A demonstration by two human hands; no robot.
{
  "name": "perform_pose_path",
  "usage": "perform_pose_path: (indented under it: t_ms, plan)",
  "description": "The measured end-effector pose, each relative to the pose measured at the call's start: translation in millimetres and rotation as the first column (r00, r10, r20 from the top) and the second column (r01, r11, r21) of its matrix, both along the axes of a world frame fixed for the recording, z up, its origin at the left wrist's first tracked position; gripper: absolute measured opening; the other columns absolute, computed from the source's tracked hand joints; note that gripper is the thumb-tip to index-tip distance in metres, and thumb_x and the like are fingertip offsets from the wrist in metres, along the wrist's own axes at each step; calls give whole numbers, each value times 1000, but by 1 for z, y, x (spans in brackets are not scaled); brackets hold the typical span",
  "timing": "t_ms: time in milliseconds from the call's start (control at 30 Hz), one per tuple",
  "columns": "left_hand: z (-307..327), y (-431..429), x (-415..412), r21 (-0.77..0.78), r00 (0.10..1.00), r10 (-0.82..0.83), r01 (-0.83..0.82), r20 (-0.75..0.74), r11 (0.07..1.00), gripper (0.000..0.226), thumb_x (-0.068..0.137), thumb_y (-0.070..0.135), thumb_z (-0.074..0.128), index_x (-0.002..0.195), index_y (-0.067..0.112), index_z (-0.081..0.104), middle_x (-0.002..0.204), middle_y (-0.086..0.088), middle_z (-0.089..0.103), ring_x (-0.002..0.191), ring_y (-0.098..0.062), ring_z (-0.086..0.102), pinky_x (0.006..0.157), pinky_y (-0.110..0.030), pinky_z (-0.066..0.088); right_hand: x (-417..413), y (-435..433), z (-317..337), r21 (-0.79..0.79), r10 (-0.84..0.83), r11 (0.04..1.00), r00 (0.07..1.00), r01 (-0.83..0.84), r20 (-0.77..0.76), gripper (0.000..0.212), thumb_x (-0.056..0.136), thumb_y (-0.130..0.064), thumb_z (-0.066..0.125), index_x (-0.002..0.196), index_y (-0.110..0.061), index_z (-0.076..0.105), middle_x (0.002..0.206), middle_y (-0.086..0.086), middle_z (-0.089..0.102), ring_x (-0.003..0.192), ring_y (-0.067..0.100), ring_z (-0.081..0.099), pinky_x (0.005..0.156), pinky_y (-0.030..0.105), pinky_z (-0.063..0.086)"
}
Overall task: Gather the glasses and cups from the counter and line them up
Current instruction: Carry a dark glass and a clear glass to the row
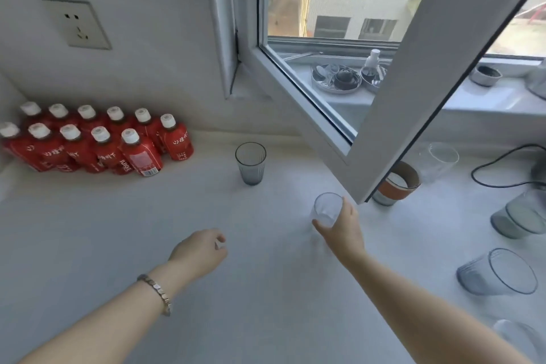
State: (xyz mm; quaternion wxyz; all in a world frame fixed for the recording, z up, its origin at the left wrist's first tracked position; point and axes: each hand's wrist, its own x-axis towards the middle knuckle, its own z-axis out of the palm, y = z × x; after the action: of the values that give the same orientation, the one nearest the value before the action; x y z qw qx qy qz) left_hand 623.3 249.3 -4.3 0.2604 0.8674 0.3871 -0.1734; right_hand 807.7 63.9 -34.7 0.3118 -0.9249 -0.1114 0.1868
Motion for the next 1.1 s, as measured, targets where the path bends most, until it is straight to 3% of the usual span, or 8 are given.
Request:
perform_pose_path:
  t_ms: [100, 200, 367, 433, 533, 633, 800, 1100]
  plan:
    - [-10, 20, 24, -12, 1000, -16, 16, -1, 1000, 35, 89, 26, 48, 122, 18, 56, 118, -2, 63, 110, -22, 59, 92, -28, 45, 1, 3, -4, -7, -58, 998, 998, 58, 11, 88, 74, -30, 76, 144, -12, 26, 145, 6, 37, 128, 24, 47, 100, 35, 43]
    - [-14, 38, 56, 41, 996, 39, -42, 83, 998, 39, 88, 25, 51, 125, 12, 50, 128, -9, 56, 116, -28, 55, 97, -34, 45, -5, 2, -4, -47, 7, 999, 1000, -8, -9, 91, 68, -32, 79, 141, -13, 29, 140, 3, 42, 125, 21, 49, 98, 35, 46]
    - [-8, 71, 115, -57, 936, 113, -99, 334, 993, 105, 77, 33, 72, 149, 8, 1, 159, -11, 6, 146, -24, 16, 117, -37, 22, -18, 1, 7, -124, 245, 961, 968, -249, -47, 98, 63, -42, 80, 144, -24, 28, 135, -7, 41, 124, 14, 49, 97, 29, 46]
    - [-12, 84, 136, -131, 930, 117, -75, 348, 989, 116, 71, 32, 78, 149, 12, -5, 160, -6, -2, 148, -19, 9, 118, -33, 17, -20, 2, 15, -144, 290, 945, 956, -294, -47, 95, 63, -45, 79, 142, -28, 29, 134, -11, 41, 123, 11, 49, 95, 28, 47]
    - [-26, 97, 156, -218, 923, 122, -43, 364, 975, 108, 67, 29, 81, 148, 16, 11, 155, -6, 24, 142, -20, 28, 111, -31, 29, -19, 3, 24, -151, 296, 942, 954, -299, -40, 93, 64, -46, 78, 141, -31, 29, 132, -14, 40, 122, 10, 49, 94, 27, 46]
    - [-34, 94, 159, -191, 899, 149, -74, 413, 979, 86, 65, 27, 82, 136, 20, 34, 134, -5, 51, 121, -22, 50, 90, -26, 38, -17, 4, 29, -157, 318, 935, 948, -318, -26, 93, 65, -46, 78, 142, -30, 28, 135, -13, 37, 123, 11, 48, 96, 26, 45]
    - [-27, 61, 133, -71, 866, 79, -50, 494, 996, 71, 62, 23, 82, 122, 13, 45, 124, -4, 53, 115, -20, 51, 89, -24, 38, -15, -1, 33, -162, 341, 926, 940, -340, -25, 95, 64, -46, 79, 142, -29, 27, 137, -11, 36, 123, 14, 48, 96, 27, 45]
    - [21, -26, 22, -100, 827, 179, -148, 532, 984, 77, 59, 26, 84, 125, 25, 44, 114, 6, 53, 107, -9, 52, 87, -19, 37, -33, -17, 49, -210, 561, 810, 827, -547, 8, 90, 65, -45, 78, 138, -21, 31, 138, -4, 39, 125, 18, 43, 96, 27, 42]
